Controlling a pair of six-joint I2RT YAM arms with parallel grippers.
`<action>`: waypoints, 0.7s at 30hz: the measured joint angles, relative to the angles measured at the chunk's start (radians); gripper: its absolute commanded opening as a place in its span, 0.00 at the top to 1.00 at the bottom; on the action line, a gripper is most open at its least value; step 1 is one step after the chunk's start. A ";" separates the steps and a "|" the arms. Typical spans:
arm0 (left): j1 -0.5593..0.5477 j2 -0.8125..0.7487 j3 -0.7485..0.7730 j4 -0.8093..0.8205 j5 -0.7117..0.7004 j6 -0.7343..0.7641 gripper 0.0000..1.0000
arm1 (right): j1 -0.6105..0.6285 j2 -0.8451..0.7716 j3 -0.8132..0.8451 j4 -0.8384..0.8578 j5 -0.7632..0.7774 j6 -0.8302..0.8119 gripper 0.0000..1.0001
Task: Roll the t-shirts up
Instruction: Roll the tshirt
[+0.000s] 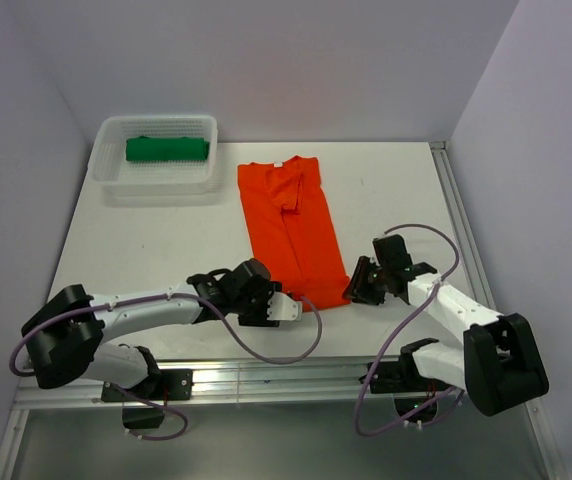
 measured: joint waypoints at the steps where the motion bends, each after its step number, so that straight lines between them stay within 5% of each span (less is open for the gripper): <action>1: 0.000 -0.015 -0.013 0.001 -0.006 0.005 0.42 | 0.000 0.007 0.000 0.010 -0.005 0.000 0.58; 9: 0.000 -0.061 -0.038 0.016 -0.042 0.027 0.42 | 0.000 0.074 -0.004 0.071 -0.033 0.018 0.59; 14: -0.001 -0.061 -0.069 0.028 -0.048 0.043 0.43 | 0.002 0.087 -0.004 0.079 -0.027 0.019 0.81; 21: -0.006 -0.062 -0.115 0.043 -0.048 0.067 0.44 | 0.002 0.092 -0.004 0.077 -0.023 0.023 1.00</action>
